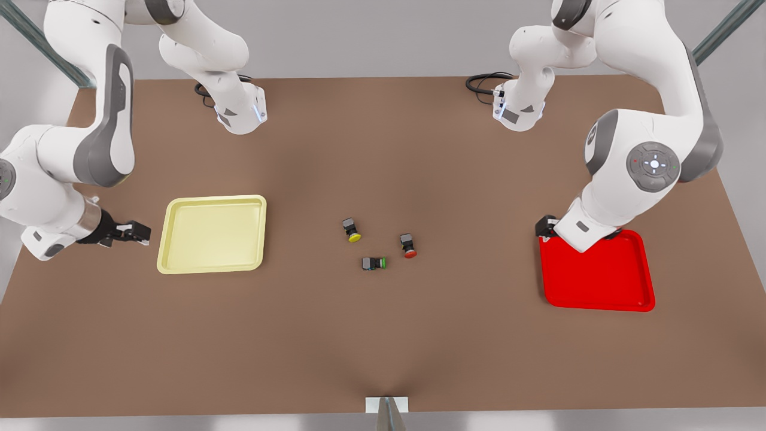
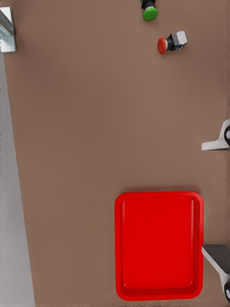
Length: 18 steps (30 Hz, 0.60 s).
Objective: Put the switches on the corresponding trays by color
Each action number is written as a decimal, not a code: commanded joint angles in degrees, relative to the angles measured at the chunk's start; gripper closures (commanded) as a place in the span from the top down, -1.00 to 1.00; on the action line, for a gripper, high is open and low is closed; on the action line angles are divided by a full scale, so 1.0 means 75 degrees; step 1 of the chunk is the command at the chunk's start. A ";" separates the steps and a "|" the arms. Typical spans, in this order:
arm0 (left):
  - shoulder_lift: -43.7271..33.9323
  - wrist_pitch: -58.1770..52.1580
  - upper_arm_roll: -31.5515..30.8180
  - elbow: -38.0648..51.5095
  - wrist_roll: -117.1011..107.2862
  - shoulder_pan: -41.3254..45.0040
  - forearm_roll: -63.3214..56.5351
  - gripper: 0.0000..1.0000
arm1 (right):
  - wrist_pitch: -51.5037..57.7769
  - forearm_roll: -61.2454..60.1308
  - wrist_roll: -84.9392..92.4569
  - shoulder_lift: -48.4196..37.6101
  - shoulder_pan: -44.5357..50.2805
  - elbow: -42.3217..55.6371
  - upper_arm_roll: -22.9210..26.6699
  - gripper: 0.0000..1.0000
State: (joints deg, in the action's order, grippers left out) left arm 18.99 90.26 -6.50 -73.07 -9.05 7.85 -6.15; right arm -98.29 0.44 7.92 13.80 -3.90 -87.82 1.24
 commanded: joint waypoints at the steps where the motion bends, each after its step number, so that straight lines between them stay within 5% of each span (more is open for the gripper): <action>1: 0.0011 0.0000 0.0000 0.0005 0.0000 -0.0003 -0.0047 1.00 | 0.0110 0.0000 -0.0001 0.0129 -0.0007 0.0131 0.0011 1.00; 3: 0.0058 0.0023 0.0000 -0.0007 -0.0023 -0.0003 -0.0047 1.00 | 0.0121 -0.0070 -0.0001 0.0094 0.0039 0.0084 -0.0036 1.00; 11: 0.0269 0.0035 0.0093 -0.0089 -0.0035 0.0043 -0.0035 1.00 | 0.0004 -0.0445 -0.1335 0.0914 0.4445 0.0822 -0.0071 1.00; 15: 0.0351 0.0012 0.0199 -0.0101 -0.0035 0.0043 -0.0035 1.00 | -0.0452 -0.0422 -0.3398 0.1148 0.4668 0.0682 -0.1032 1.00; 18: 0.0609 0.0199 0.0199 -0.0101 -0.0035 0.0043 -0.0024 1.00 | -0.1062 -0.0293 -0.4407 0.1453 0.5102 0.0295 -0.1125 1.00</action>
State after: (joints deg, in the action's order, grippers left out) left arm 23.63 91.76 -5.01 -73.83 -9.32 8.17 -6.34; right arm -108.68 -1.39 -25.10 24.70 34.38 -87.58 -7.59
